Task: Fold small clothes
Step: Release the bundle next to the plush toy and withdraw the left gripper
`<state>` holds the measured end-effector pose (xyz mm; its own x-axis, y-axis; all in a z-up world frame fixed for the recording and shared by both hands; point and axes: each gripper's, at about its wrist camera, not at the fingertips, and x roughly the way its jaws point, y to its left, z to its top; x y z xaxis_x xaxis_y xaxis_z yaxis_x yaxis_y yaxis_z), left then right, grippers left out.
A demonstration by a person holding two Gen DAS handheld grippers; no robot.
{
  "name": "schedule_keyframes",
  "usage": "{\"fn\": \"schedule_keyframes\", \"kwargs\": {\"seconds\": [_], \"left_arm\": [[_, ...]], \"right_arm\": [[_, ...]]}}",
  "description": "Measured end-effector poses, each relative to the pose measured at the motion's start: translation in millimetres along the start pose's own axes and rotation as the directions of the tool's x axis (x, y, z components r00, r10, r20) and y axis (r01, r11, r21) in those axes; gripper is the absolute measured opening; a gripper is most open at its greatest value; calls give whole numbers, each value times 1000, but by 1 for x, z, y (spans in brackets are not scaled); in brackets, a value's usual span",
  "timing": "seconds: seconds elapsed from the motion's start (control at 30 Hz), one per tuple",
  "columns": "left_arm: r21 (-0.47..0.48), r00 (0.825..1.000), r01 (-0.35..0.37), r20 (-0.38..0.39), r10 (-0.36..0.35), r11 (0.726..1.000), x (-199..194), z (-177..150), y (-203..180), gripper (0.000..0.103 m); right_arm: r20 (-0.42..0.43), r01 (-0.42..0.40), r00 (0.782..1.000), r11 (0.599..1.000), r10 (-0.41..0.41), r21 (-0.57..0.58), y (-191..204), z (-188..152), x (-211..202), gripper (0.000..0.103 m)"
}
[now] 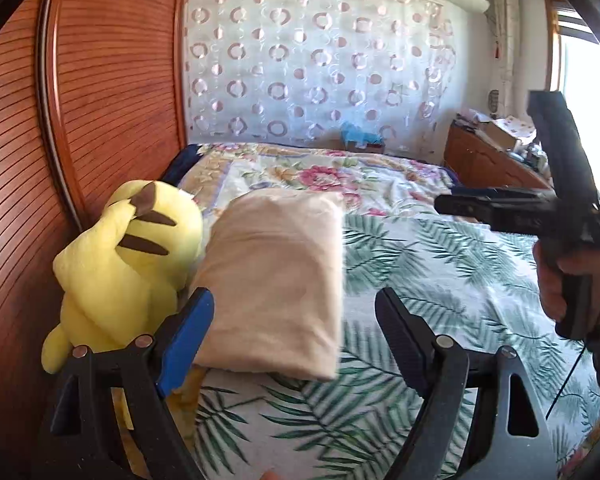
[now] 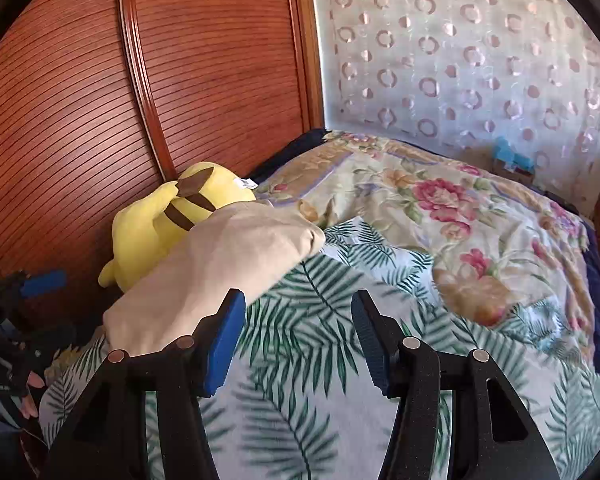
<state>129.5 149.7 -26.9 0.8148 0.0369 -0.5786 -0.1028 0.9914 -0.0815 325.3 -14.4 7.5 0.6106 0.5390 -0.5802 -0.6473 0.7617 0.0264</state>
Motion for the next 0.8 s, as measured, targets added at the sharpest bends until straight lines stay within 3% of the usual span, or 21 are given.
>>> {"fn": "schedule_keyframes", "kwargs": {"seconds": [0.23,0.37,0.57,0.8], "left_arm": [[26,998,52,26,-53,998,-23,-8,-36,83],[44,996,80,35,-81,996,-35,-13,-59,83],[97,994,98,48,-103,990,-53,-20,-97,83],[117,989,98,97,-109,988,-82,-18,-125,83]], "right_arm": [[67,78,994,995,-81,56,4,-53,-86,58],[92,136,985,986,-146,100,11,-83,-133,67],[148,218,959,963,-242,160,29,-126,-204,84],[194,311,913,920,-359,239,54,-158,-273,84]]}}
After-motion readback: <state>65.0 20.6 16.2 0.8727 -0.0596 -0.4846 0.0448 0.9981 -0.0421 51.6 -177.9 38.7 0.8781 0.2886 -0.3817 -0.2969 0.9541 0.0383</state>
